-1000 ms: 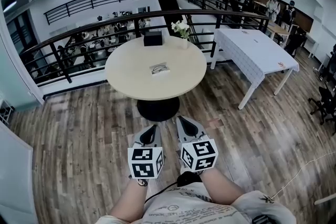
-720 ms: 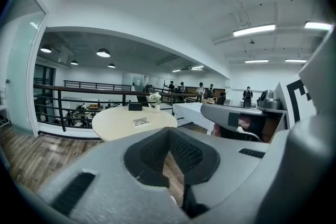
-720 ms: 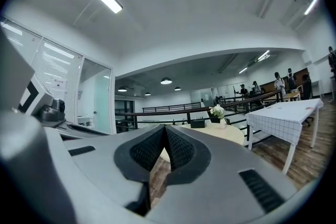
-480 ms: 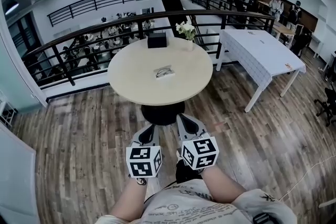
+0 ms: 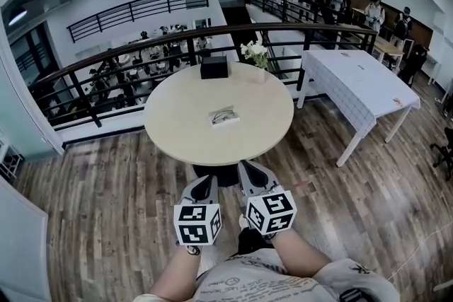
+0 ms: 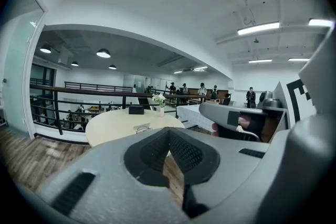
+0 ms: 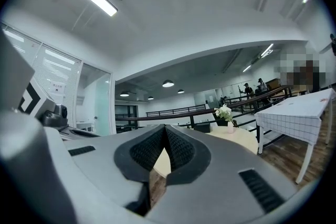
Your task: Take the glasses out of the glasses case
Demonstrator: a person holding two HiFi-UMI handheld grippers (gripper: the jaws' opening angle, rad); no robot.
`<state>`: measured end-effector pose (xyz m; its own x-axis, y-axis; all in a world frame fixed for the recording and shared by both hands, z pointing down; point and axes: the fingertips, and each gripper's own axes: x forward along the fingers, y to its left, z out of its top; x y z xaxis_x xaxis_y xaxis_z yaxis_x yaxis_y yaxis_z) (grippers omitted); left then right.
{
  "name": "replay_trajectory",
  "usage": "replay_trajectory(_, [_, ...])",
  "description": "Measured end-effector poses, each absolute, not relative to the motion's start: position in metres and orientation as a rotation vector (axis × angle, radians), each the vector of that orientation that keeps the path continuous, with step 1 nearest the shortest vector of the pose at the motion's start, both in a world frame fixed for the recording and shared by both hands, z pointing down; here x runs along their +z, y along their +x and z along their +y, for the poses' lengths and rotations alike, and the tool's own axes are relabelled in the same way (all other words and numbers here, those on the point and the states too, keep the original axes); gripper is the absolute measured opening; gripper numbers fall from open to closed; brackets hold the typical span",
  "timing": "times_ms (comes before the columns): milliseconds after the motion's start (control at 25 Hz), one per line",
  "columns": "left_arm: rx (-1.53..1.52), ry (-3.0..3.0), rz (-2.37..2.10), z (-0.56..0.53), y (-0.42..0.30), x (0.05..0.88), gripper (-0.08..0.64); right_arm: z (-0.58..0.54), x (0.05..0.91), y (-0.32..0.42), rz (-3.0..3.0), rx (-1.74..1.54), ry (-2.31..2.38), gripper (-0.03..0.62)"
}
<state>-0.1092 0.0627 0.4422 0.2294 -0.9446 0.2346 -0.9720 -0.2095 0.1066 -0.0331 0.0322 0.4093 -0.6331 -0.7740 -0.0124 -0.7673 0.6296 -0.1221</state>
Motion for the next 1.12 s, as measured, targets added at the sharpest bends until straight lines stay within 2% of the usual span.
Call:
replay_trajectory(680, [0.239,2.24,-1.764,-0.042,-0.113,0.468,0.012,-0.058,0.439,-0.054,2.873,-0.298,-1.21,0.015])
replay_trajectory(920, [0.248,2.23,-1.788,-0.048,-0.1,0.456,0.012,-0.059,0.432,-0.048,2.909,-0.341,-1.148,0.015])
replay_trajectory(1120, [0.261,2.222,-1.796,-0.095,-0.108,0.448,0.012,-0.108,0.428,-0.054,2.914,-0.372,-1.146,0.015])
